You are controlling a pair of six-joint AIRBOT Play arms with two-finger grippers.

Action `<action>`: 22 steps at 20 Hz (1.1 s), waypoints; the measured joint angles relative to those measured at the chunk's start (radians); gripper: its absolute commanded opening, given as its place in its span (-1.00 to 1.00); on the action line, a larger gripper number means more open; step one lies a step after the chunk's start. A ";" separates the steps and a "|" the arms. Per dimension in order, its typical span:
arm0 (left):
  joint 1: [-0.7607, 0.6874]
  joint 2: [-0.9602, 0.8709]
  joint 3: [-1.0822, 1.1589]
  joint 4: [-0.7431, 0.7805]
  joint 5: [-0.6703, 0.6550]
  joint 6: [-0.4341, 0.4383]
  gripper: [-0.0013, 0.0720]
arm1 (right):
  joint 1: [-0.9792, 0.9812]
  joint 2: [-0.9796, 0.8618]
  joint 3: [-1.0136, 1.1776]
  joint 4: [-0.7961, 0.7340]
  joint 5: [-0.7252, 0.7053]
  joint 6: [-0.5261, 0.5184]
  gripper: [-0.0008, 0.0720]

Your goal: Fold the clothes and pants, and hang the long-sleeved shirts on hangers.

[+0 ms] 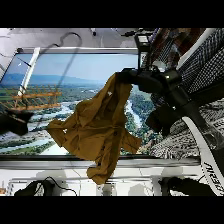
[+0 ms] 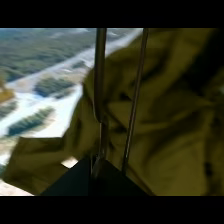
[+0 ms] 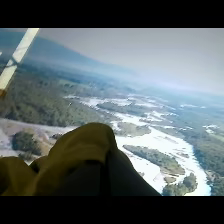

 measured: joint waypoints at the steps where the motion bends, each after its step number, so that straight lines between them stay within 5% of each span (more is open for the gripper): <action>1: -0.020 0.022 0.000 0.000 0.044 -0.035 -0.88 | -0.006 0.000 0.000 0.000 0.005 0.003 -0.89; 6: -0.080 0.048 0.000 0.000 0.229 -0.179 -0.88 | -0.021 0.000 0.000 0.012 0.043 0.008 -0.89; 11: -0.168 0.021 -0.001 -0.035 0.306 -0.214 -0.88 | -0.023 0.000 0.000 0.026 0.057 0.010 -0.89; 15: -0.290 -0.064 -0.001 -0.017 0.301 -0.237 -0.88 | -0.023 0.000 0.000 0.041 0.060 0.010 -0.89; 22: -0.472 -0.173 -0.001 0.254 0.153 -0.359 -0.88 | -0.023 0.000 0.000 0.049 0.057 0.010 -0.89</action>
